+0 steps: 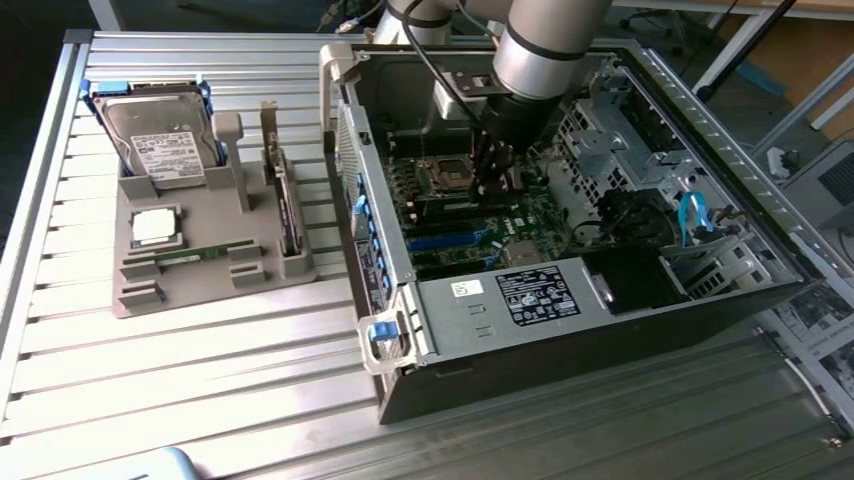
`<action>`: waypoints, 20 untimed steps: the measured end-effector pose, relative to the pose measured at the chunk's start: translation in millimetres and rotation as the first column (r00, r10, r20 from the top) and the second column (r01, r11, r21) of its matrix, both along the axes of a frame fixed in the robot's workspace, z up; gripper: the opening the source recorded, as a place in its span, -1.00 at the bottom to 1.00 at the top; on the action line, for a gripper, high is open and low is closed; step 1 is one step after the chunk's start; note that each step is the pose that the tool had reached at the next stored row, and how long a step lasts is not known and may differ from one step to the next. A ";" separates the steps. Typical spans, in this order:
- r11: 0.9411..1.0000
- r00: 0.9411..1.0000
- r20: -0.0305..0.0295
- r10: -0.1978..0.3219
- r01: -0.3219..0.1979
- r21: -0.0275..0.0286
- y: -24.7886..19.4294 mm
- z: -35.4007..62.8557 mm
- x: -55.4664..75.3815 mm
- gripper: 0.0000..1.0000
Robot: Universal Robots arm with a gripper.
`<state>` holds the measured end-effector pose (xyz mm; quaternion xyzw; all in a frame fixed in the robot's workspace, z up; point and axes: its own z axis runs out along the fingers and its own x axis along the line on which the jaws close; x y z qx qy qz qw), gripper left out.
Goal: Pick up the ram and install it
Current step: 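Insert the ram into the slot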
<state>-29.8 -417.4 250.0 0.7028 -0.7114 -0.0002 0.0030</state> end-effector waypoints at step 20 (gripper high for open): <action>1.000 1.000 0.000 0.000 0.000 0.000 5.8 -9.1 -2.4 -0.76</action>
